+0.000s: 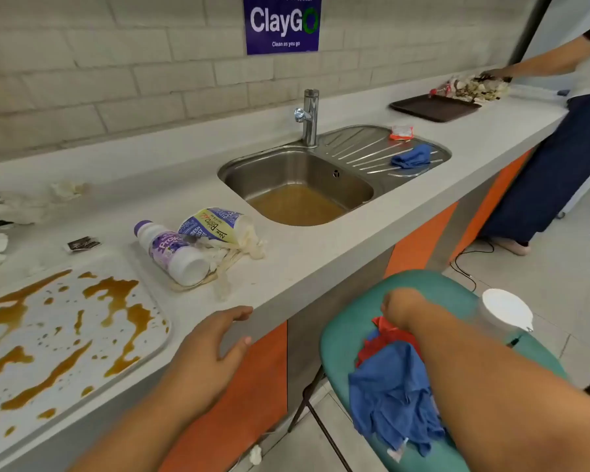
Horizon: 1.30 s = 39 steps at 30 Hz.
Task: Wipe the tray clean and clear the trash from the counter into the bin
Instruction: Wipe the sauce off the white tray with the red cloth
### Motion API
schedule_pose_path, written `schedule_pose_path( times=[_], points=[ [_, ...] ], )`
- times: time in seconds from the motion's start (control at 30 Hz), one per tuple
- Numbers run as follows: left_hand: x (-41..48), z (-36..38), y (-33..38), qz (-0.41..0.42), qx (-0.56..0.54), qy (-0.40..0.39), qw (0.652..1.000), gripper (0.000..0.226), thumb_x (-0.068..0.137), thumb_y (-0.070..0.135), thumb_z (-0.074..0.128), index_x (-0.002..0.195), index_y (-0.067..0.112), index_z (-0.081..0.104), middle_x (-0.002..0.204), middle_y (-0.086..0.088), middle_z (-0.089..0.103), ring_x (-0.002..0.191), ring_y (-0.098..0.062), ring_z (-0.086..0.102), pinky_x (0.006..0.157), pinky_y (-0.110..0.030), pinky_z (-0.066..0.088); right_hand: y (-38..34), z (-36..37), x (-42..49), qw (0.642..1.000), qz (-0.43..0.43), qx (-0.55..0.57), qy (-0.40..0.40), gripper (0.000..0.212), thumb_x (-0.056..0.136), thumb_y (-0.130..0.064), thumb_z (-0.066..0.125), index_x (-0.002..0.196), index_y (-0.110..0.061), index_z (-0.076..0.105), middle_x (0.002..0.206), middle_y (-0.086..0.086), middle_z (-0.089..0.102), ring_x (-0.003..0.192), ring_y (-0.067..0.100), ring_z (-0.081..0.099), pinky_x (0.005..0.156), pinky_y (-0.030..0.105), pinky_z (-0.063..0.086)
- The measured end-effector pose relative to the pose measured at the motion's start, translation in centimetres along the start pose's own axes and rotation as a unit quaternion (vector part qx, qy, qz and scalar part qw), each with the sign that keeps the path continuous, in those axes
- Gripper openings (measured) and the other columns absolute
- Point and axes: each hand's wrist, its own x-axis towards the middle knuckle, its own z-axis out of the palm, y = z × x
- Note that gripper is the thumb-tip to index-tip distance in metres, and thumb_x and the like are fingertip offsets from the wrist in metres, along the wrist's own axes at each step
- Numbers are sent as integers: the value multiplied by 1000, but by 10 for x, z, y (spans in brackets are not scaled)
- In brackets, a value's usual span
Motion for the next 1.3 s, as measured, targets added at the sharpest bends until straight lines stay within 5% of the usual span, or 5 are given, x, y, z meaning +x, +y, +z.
schedule_pose_path(
  times=[0.13,0.23,0.53,1.07,1.3],
  points=[
    [14,4,7,18,2,-15,1000,34,91,31,55,123,42,50,123,34,48,113,25,37,99,-15,32,-8,14,0,994,-56,-53,-78,41,102,-7,36,142,2,34,149,15,35,83,-14,62,74,0,41],
    [22,7,12,10,-1,-28,1000,34,92,30,55,122,45,49,119,39,46,103,36,32,95,-12,31,-5,16,-4,990,-66,-44,-120,50,102,-19,36,148,-4,22,155,14,26,131,12,44,104,16,28],
    [37,13,25,52,7,-44,998,33,91,30,56,122,41,53,121,32,53,116,16,42,99,-15,35,59,-64,-23,964,35,164,-208,8,86,-14,63,93,-17,59,86,-4,56,80,5,52,76,25,47],
    [24,15,80,10,-150,-127,980,40,79,35,65,116,42,54,107,13,64,99,-1,61,86,-25,49,0,-153,-164,887,-224,384,128,7,94,-17,56,88,-17,53,64,-6,56,60,7,50,58,23,42],
    [-22,-4,76,-95,-296,-243,919,77,71,35,80,136,35,37,129,8,58,112,-15,61,92,-43,52,-89,-145,-205,764,-336,534,135,15,91,4,53,90,-11,47,55,-2,53,48,9,52,44,22,42]
  ],
)
